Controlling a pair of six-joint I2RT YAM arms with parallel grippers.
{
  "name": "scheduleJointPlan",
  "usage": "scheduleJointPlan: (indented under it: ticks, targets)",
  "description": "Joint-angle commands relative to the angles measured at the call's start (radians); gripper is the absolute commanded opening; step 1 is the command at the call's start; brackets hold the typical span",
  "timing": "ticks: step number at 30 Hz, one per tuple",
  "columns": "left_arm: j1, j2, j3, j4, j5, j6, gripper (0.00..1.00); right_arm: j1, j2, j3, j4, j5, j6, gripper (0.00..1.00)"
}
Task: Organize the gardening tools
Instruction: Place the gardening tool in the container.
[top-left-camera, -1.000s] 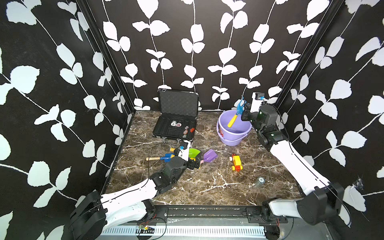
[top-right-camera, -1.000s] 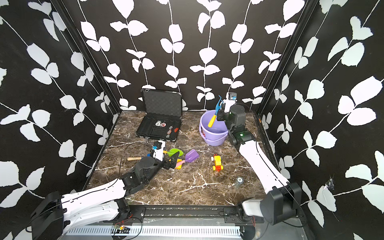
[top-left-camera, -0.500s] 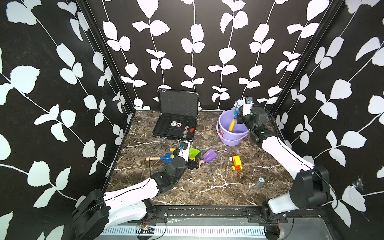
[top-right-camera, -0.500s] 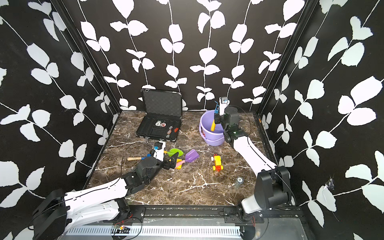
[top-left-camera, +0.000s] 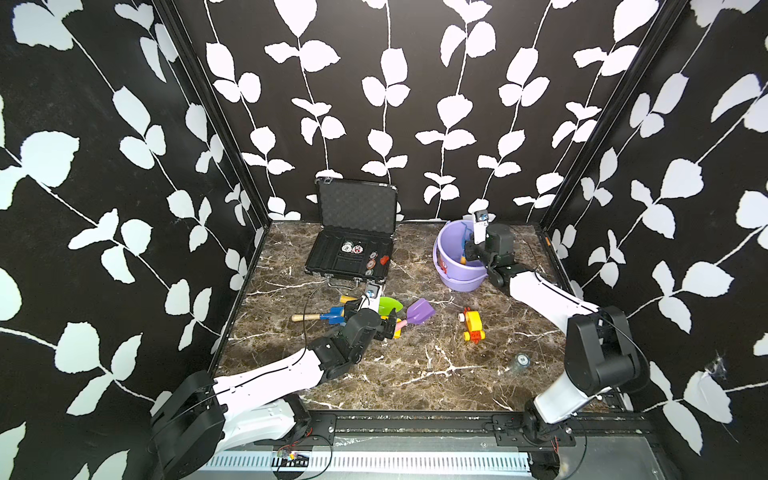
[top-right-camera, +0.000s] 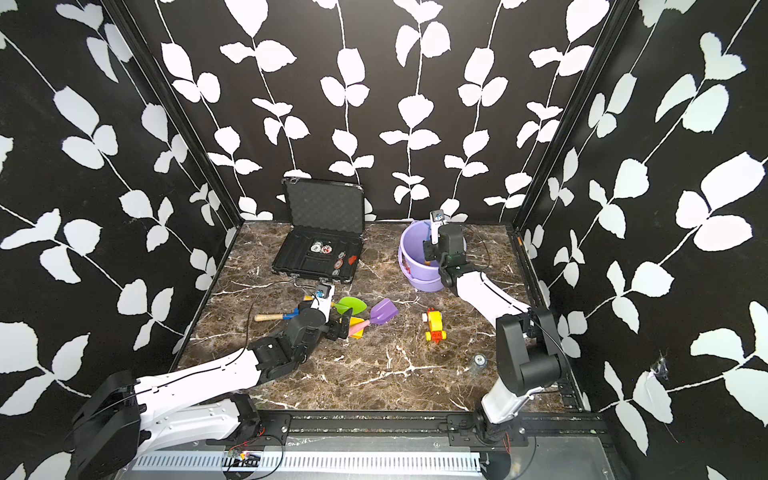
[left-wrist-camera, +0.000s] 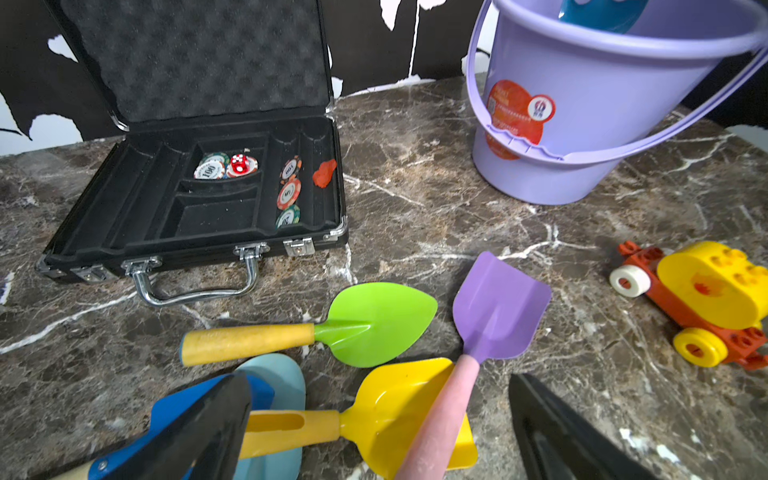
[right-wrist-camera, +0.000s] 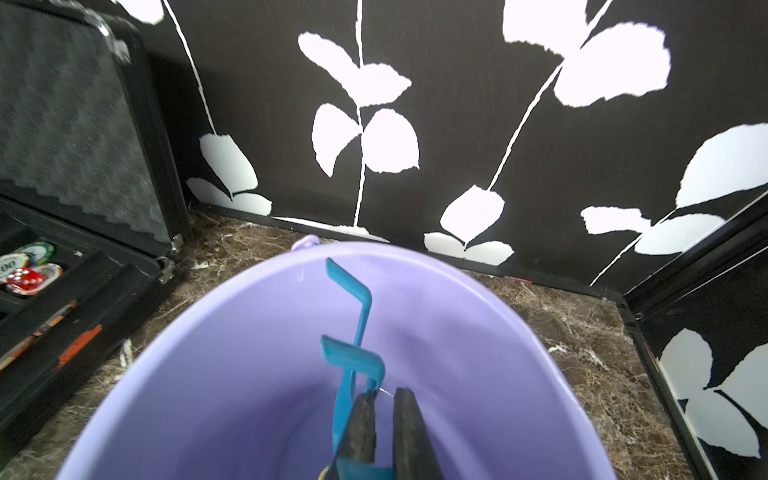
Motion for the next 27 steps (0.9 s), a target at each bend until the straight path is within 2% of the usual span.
scheduleJointPlan:
  ticks: [1,5,11,15,18,20,24,27]
  targets:
    - [0.007,0.003,0.024,-0.040,-0.004,-0.019,0.99,-0.001,0.013,-0.007,0.067,0.007,0.017,0.00]
    - [0.007,0.014,0.032,-0.063,-0.007,-0.018,0.99,-0.002,0.019,-0.015,0.061,0.018,0.027,0.01]
    - [0.008,0.038,0.051,-0.095,-0.007,-0.006,0.99,-0.002,0.018,-0.026,0.050,0.028,0.045,0.16]
    - [0.008,0.039,0.054,-0.075,0.018,0.015,0.99,-0.002,-0.003,-0.027,0.026,0.022,0.052,0.34]
    - [0.008,0.039,0.057,-0.065,0.032,0.033,0.99,-0.002,-0.031,-0.028,-0.002,0.023,0.060,0.55]
    - [0.008,0.039,0.059,-0.063,0.045,0.048,0.99,-0.001,-0.075,-0.028,-0.031,0.030,0.071,0.73]
    - [0.008,0.051,0.068,-0.071,0.060,0.069,0.99,0.000,-0.130,-0.025,-0.090,0.052,0.100,0.96]
    - [0.008,0.072,0.083,-0.082,0.086,0.092,0.99,-0.001,-0.157,-0.005,-0.169,0.064,0.124,0.99]
